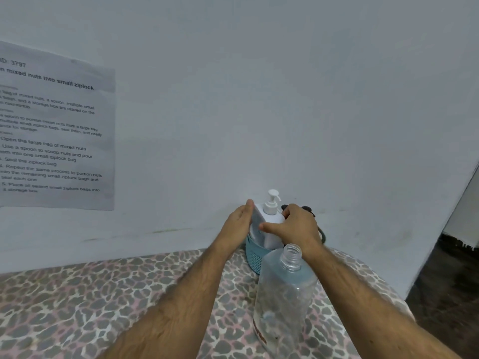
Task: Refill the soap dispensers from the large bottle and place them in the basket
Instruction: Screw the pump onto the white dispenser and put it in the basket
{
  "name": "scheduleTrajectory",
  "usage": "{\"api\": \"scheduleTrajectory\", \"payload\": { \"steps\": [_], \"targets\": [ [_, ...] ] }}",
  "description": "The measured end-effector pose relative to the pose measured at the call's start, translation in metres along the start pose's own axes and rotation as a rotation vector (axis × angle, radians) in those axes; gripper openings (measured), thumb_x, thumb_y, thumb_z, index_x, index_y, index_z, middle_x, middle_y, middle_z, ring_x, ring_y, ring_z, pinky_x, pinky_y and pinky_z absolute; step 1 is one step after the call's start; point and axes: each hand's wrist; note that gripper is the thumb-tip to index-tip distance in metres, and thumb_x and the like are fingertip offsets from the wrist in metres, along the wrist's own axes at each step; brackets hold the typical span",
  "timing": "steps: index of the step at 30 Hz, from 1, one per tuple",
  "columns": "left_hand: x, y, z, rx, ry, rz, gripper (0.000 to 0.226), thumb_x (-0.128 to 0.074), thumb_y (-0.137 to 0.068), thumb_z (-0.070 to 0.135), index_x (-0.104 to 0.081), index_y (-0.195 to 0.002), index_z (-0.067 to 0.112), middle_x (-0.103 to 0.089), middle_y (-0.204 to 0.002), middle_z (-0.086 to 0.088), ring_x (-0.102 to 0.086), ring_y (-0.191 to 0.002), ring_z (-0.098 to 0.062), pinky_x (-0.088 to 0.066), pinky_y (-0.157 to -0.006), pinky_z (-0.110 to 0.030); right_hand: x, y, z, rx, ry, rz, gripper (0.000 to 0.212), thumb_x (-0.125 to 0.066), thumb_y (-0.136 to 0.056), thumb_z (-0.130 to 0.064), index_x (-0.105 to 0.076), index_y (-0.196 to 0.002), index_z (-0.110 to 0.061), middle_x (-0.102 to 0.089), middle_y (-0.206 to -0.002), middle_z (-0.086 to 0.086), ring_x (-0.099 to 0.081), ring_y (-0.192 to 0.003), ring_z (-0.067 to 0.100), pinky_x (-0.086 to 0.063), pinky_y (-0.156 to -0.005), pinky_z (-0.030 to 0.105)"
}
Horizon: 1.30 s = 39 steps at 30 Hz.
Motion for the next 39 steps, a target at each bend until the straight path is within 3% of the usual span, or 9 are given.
{"api": "scheduleTrajectory", "payload": {
  "steps": [3, 8, 12, 14, 18, 21, 26, 34, 39],
  "targets": [
    [0.001, 0.0, -0.002, 0.009, -0.02, 0.011, 0.036, -0.035, -0.097, 0.058, -0.057, -0.109, 0.032, -0.06, -0.106, 0.015, -0.056, -0.109, -0.009, -0.041, -0.108, -0.037, -0.009, 0.0, 0.004, -0.017, 0.036, -0.048, 0.052, -0.083, -0.065, -0.052, -0.057, -0.088, -0.013, -0.06, -0.075, -0.004, -0.051, -0.064, 0.007, -0.035, -0.051, 0.023],
    [0.002, -0.005, -0.013, -0.038, -0.118, 0.044, 0.039, -0.046, -0.101, 0.039, -0.055, -0.133, 0.019, -0.059, -0.133, 0.002, -0.054, -0.122, -0.013, -0.041, -0.11, -0.04, -0.018, -0.001, 0.004, -0.03, 0.064, -0.066, 0.051, -0.08, -0.065, -0.055, -0.056, -0.086, -0.015, -0.057, -0.074, -0.007, -0.052, -0.067, 0.008, -0.031, -0.05, 0.022],
    [0.002, -0.005, -0.016, -0.025, -0.164, 0.046, 0.043, -0.055, -0.098, 0.017, -0.049, -0.14, 0.016, -0.053, -0.141, -0.006, -0.05, -0.129, -0.016, -0.039, -0.111, -0.037, -0.022, 0.002, 0.009, -0.047, 0.011, -0.104, 0.042, -0.083, -0.068, -0.045, -0.05, -0.075, -0.021, -0.055, -0.071, -0.01, -0.048, -0.064, 0.003, -0.029, -0.05, 0.02],
    [0.002, -0.006, -0.018, -0.021, -0.165, 0.037, 0.048, -0.059, -0.095, 0.013, -0.047, -0.141, 0.018, -0.052, -0.142, -0.009, -0.049, -0.13, -0.017, -0.04, -0.111, -0.037, -0.022, -0.001, 0.013, -0.048, 0.007, -0.135, 0.036, -0.083, -0.07, -0.041, -0.058, -0.078, -0.017, -0.058, -0.072, -0.008, -0.052, -0.065, 0.006, -0.031, -0.051, 0.02],
    [0.002, -0.007, -0.02, -0.026, -0.223, 0.039, 0.056, -0.064, -0.088, 0.008, -0.047, -0.14, 0.02, -0.057, -0.137, -0.008, -0.055, -0.123, -0.018, -0.045, -0.105, -0.035, -0.018, -0.007, 0.018, -0.026, 0.008, -0.206, 0.021, -0.081, -0.075, -0.024, -0.073, -0.085, -0.008, -0.069, -0.078, 0.0, -0.064, -0.076, 0.017, -0.049, -0.066, 0.029],
    [0.0, -0.008, -0.019, -0.029, -0.276, 0.038, 0.062, -0.069, -0.082, 0.008, -0.048, -0.138, 0.02, -0.06, -0.134, -0.005, -0.058, -0.117, -0.016, -0.048, -0.101, -0.036, -0.015, -0.006, 0.023, -0.013, -0.027, -0.201, 0.01, -0.076, -0.075, -0.011, -0.076, -0.084, -0.006, -0.07, -0.074, 0.001, -0.065, -0.073, 0.019, -0.051, -0.069, 0.029],
    [-0.004, -0.005, -0.016, -0.064, -0.417, 0.053, 0.069, -0.074, -0.079, 0.009, -0.046, -0.141, 0.019, -0.059, -0.133, -0.006, -0.057, -0.109, -0.015, -0.047, -0.097, -0.031, -0.016, -0.008, 0.024, -0.001, 0.035, -0.216, 0.014, -0.076, -0.077, -0.014, -0.077, -0.088, -0.007, -0.075, -0.084, 0.007, -0.07, -0.08, 0.021, -0.057, -0.075, 0.035],
    [-0.007, -0.001, -0.017, -0.093, -0.484, 0.105, 0.074, -0.077, -0.078, 0.015, -0.042, -0.143, 0.018, -0.058, -0.136, -0.005, -0.057, -0.118, -0.019, -0.047, -0.101, -0.034, -0.015, -0.006, 0.024, 0.04, 0.067, -0.18, 0.022, -0.077, -0.077, -0.017, -0.076, -0.099, -0.015, -0.07, -0.082, -0.005, -0.064, -0.077, 0.012, -0.048, -0.069, 0.025],
    [-0.01, 0.002, -0.018, -0.132, -0.614, 0.076, 0.077, -0.077, -0.08, 0.02, -0.038, -0.146, 0.023, -0.058, -0.137, 0.001, -0.055, -0.12, -0.017, -0.04, -0.096, -0.026, -0.016, -0.008, 0.036, 0.07, 0.066, -0.2, 0.029, -0.072, -0.084, -0.013, -0.074, -0.113, -0.013, -0.072, -0.093, 0.001, -0.059, -0.075, 0.008, -0.041, -0.068, 0.018]
  ]
}}
Point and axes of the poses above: each hand's wrist, its own y-axis away from the middle knuckle, its own x-axis out of the back of the hand, z = x × y
